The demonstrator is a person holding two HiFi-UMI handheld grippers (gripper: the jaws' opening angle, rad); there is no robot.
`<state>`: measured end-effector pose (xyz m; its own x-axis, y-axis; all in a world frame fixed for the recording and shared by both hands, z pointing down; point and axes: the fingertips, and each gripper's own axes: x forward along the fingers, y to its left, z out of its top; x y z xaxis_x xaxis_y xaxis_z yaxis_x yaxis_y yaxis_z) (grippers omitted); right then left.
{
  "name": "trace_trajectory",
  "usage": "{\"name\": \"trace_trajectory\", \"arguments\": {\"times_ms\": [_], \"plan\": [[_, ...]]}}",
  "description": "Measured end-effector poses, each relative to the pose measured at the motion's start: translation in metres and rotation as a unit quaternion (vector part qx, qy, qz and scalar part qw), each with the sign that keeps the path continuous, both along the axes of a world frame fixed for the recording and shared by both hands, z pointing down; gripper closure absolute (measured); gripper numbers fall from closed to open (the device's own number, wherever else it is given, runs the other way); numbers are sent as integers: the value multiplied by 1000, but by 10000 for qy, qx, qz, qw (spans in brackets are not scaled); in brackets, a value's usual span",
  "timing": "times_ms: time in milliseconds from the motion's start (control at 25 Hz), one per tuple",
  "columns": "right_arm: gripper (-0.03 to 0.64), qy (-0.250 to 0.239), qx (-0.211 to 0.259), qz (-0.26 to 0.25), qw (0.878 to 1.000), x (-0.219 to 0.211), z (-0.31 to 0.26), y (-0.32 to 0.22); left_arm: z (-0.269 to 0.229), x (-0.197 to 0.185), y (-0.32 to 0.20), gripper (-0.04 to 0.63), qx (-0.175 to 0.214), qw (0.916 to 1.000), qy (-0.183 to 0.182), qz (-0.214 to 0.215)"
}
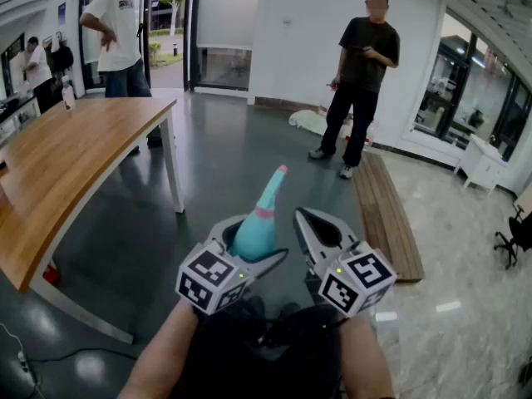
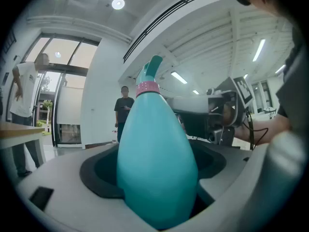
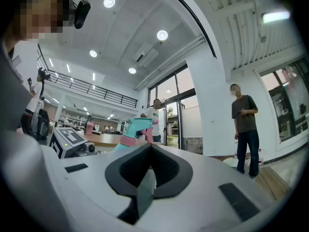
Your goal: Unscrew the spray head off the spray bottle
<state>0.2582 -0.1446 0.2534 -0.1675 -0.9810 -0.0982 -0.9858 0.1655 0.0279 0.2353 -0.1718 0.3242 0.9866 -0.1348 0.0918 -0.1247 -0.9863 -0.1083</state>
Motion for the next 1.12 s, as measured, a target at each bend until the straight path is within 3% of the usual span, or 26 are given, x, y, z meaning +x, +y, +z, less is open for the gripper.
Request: {"name": "trace_trajectory", "arguments": {"times_ms": [760, 960, 1040, 1120], "plan": [[611, -63, 41, -187, 9998, -11, -3, 1, 2, 1, 3, 175, -23, 10000, -31, 41], [608, -92, 138, -500, 9986, -29, -6, 10, 4, 1, 1, 175, 70, 9998, -14, -182], [586, -192, 149, -662, 9975, -39, -7, 12, 7, -1, -2, 175, 100, 9994, 7, -325], [509, -313, 114, -782, 9964, -48, -6, 11, 9, -3, -1, 175, 157, 9989, 22, -431]]}}
